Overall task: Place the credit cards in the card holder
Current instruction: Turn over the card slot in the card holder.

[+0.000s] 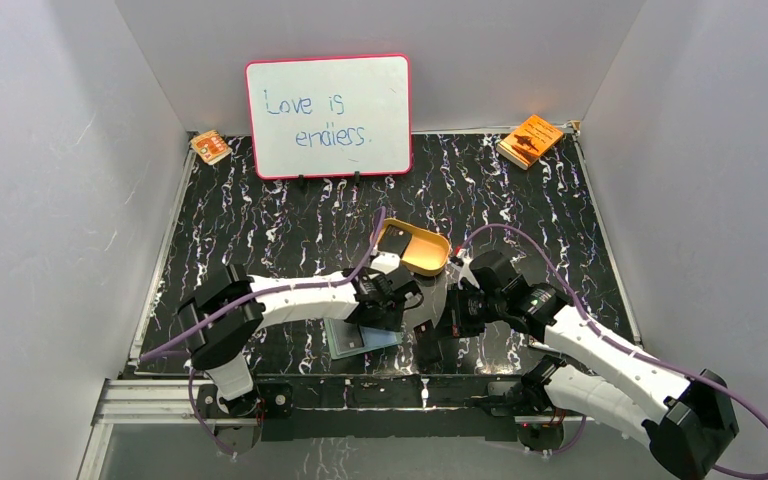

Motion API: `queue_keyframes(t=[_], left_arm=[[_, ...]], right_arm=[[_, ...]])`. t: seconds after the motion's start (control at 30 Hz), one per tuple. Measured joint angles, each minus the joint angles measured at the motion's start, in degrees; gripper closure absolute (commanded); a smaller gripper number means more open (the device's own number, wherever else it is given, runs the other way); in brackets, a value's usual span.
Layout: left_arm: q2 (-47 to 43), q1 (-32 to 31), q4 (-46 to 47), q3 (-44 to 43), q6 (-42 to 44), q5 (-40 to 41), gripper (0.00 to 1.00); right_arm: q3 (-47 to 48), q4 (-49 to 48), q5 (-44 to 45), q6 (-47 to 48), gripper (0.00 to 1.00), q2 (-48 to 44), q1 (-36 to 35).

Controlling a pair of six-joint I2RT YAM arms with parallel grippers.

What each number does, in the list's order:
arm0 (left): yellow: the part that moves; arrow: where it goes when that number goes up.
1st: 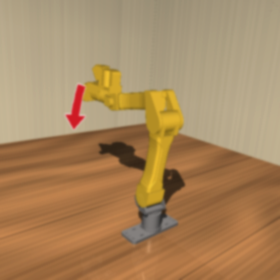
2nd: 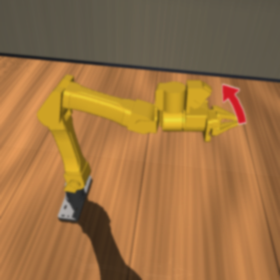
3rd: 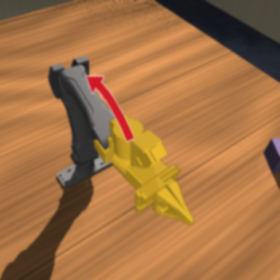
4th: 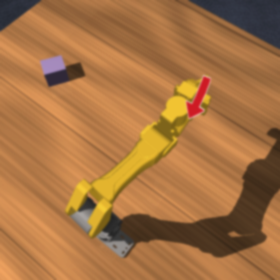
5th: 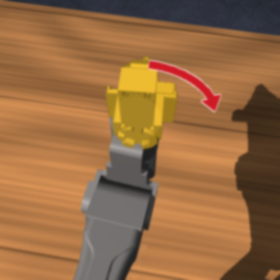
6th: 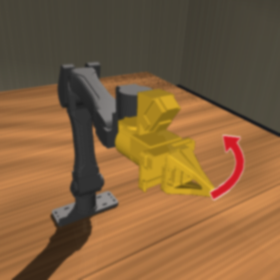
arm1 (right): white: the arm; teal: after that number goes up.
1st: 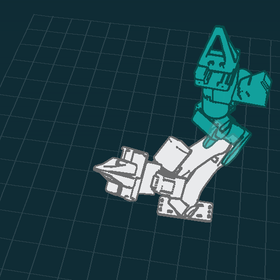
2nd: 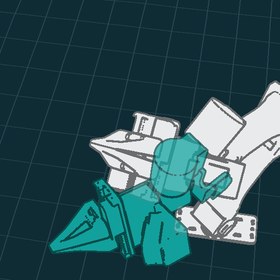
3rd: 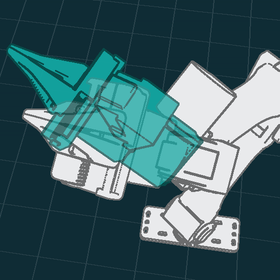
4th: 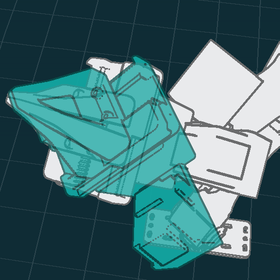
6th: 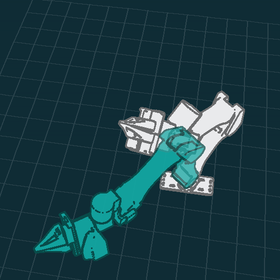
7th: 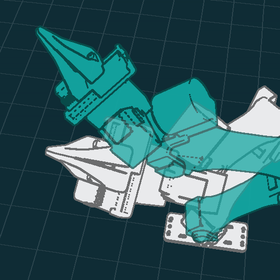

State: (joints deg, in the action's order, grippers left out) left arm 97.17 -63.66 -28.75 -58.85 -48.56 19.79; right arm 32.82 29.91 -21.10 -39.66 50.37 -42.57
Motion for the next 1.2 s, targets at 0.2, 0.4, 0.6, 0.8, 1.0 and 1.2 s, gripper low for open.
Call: queue_keyframes(t=[0.2,0.4,0.6,0.8,1.0,1.2], left_arm=[[0.9,-1.5,1.6,-0.3,0.3,1.6,0.73],[0.5,-2.7,5.9,2.0,0.0,1.5,1.00],[-2.3,-2.7,9.6,5.7,-1.6,1.9,1.00],[-4.9,-2.6,11.9,8.3,-2.9,2.3,1.00],[-9.2,-2.4,8.9,11.7,-3.5,3.8,1.00],[-12.4,-2.1,4.2,13.6,-3.5,4.7,1.00]], right_arm=[[0.0,0.0,0.0,0.0,1.00,0.5,0.0],[0.0,-0.1,-0.1,0.0,1.00,1.2,0.0],[0.0,-0.7,-0.6,0.5,1.00,3.1,0.0],[0.0,-3.0,-2.2,0.7,1.00,5.7,0.0],[0.0,-4.9,-3.6,0.9,1.00,8.1,-0.3],[0.9,-7.1,-5.0,1.2,1.00,11.8,-1.5]])
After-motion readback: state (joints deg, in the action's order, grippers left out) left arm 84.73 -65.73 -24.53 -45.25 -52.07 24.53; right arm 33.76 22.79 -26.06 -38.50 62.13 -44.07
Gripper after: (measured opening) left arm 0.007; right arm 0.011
